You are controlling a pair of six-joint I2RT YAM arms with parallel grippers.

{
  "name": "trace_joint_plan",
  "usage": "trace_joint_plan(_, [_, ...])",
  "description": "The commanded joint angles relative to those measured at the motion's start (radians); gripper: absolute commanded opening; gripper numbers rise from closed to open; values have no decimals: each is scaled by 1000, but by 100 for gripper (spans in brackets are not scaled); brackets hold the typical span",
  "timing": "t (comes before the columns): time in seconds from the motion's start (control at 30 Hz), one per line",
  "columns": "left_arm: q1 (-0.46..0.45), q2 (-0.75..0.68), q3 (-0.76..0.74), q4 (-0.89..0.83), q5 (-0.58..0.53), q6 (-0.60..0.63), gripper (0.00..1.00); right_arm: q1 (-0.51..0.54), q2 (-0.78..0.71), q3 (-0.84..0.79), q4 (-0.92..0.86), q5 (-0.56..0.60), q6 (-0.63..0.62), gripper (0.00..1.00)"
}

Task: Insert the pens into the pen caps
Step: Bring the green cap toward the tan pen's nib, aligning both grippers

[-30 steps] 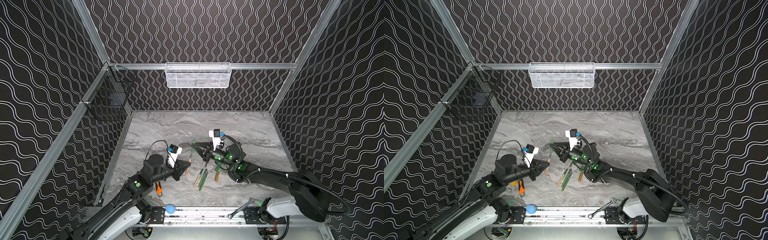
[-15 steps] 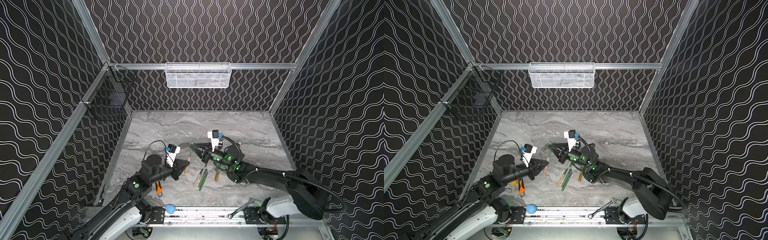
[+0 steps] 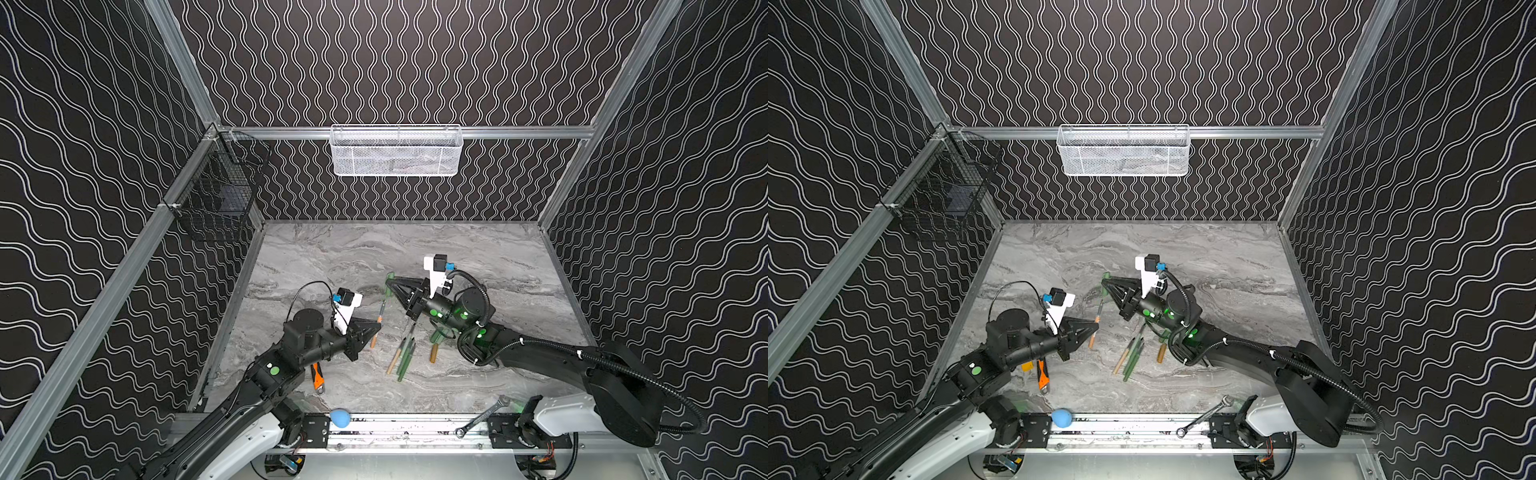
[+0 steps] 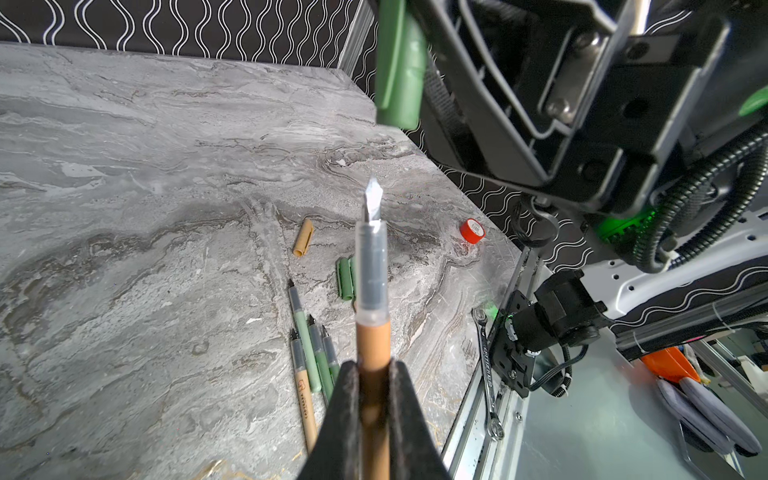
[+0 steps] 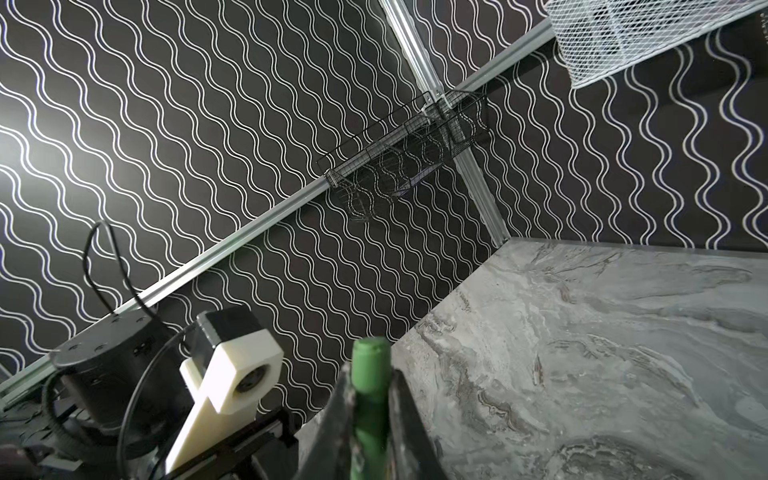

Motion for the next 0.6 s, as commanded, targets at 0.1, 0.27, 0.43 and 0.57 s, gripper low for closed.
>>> trace_joint_plan(0.1, [1,-9,-5,34,-2,-1,0,-2,17,17,8,-17,-4,2])
trace_joint_plan(0.27, [1,-2,0,33,-5,3,0,-1,35,16,36,-48,14,2])
trace_joint_plan(0.43, [1,-10,0,29,-16,3,0,-1,40,19,46,-58,22,2])
trace_joint_plan(0.57, [0,-18,-2,24,-21,4,0,-3,49,17,51,-68,29,2])
